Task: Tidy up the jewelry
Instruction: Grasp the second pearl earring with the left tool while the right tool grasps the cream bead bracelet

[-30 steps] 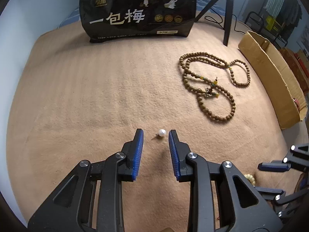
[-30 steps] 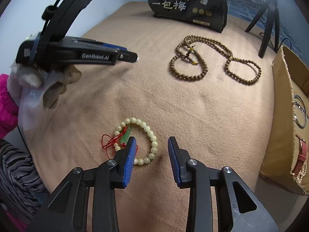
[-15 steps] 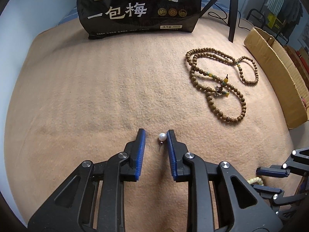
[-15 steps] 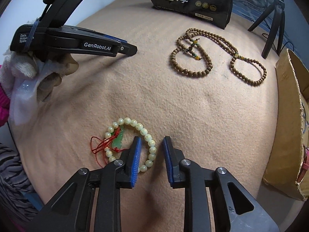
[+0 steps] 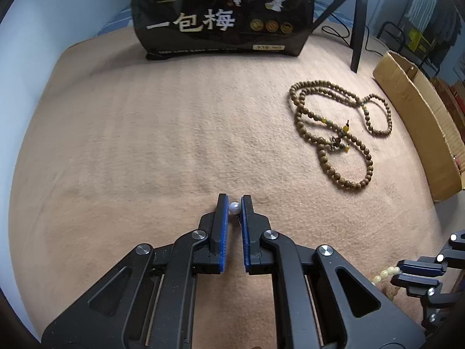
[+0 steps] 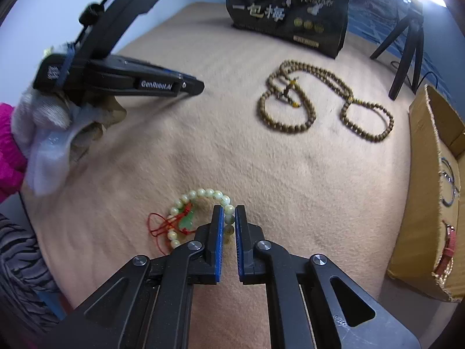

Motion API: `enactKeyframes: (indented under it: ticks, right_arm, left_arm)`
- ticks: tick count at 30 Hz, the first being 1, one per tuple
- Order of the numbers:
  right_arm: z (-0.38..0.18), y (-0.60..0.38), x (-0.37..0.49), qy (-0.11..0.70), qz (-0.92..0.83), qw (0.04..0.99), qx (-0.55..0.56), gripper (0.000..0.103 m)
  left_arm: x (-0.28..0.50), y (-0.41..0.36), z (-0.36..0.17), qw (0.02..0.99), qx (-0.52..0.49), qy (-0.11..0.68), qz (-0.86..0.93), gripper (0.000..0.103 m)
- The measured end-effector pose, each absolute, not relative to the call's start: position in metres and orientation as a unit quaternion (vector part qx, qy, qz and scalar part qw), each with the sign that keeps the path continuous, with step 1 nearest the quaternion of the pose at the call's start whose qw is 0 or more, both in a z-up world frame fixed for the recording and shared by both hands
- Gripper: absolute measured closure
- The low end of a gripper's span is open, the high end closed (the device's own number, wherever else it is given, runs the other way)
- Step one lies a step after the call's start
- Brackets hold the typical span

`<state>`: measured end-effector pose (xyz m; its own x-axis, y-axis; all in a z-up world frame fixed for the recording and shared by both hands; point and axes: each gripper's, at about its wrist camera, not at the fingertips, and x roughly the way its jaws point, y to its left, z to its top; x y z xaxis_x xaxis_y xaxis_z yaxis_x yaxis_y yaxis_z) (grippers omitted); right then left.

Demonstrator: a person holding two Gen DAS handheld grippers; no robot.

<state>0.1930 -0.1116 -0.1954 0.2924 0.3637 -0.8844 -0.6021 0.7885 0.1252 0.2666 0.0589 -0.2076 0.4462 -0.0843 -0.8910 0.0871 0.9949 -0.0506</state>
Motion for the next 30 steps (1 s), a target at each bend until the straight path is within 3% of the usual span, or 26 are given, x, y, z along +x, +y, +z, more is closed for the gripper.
enactKeyframes:
  ticks: [15,30]
  right_arm:
    - [-0.139,-0.110,0.176,0.445,0.329,0.826,-0.109,0.097]
    - [-0.085,-0.166,0.193,0.383,0.291,0.875,-0.047,0.097]
  left_arm:
    - [0.253,0.070,-0.168,0.873,-0.029,0.485,-0.045,0.096]
    - [0.238,0.048,-0.121,0.892,-0.054,0.441,-0.081,0.097]
